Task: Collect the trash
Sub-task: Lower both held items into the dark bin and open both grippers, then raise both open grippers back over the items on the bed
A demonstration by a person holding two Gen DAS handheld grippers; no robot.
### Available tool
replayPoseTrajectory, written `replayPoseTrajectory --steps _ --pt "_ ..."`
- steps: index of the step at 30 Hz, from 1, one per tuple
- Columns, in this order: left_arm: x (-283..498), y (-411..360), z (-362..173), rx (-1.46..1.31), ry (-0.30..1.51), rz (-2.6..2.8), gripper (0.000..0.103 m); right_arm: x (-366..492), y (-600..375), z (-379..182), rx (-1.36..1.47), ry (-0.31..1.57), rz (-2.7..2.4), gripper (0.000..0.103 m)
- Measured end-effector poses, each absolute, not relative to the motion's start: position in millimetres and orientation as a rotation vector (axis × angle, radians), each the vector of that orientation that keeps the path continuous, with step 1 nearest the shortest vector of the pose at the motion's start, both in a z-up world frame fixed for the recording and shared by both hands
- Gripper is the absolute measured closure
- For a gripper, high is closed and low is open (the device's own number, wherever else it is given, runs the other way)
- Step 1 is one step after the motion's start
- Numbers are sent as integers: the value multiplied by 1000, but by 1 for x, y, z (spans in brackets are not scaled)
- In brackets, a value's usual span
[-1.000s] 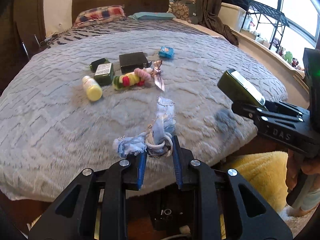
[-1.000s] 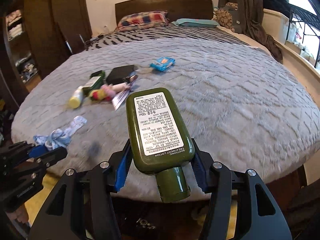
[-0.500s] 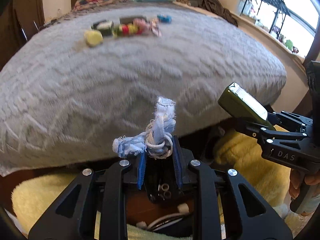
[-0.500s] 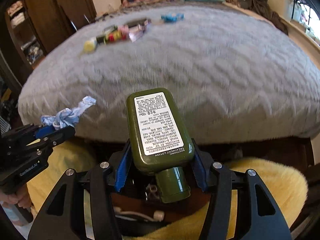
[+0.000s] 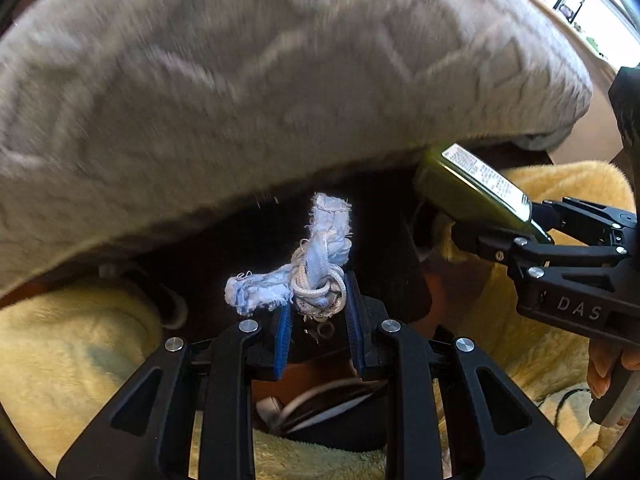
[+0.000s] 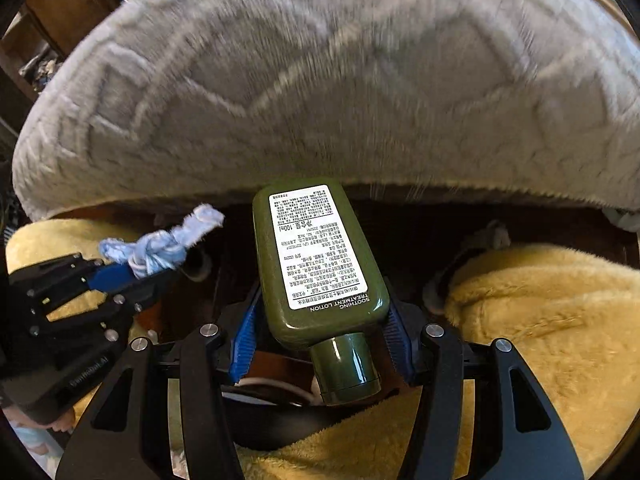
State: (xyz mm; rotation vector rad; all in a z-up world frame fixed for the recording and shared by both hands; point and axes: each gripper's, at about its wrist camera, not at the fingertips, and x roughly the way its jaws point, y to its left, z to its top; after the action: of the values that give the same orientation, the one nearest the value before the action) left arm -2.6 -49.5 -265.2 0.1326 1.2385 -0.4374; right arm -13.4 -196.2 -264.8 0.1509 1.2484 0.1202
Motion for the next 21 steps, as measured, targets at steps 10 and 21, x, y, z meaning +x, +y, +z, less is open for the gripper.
replayPoseTrajectory --steps 10,21 --pt "14 -50 -294 114 1313 -444 80 6 -198 -300 177 1325 112 47" --pt "30 -52 -292 109 1319 -420 55 24 -210 -286 222 1284 82 34"
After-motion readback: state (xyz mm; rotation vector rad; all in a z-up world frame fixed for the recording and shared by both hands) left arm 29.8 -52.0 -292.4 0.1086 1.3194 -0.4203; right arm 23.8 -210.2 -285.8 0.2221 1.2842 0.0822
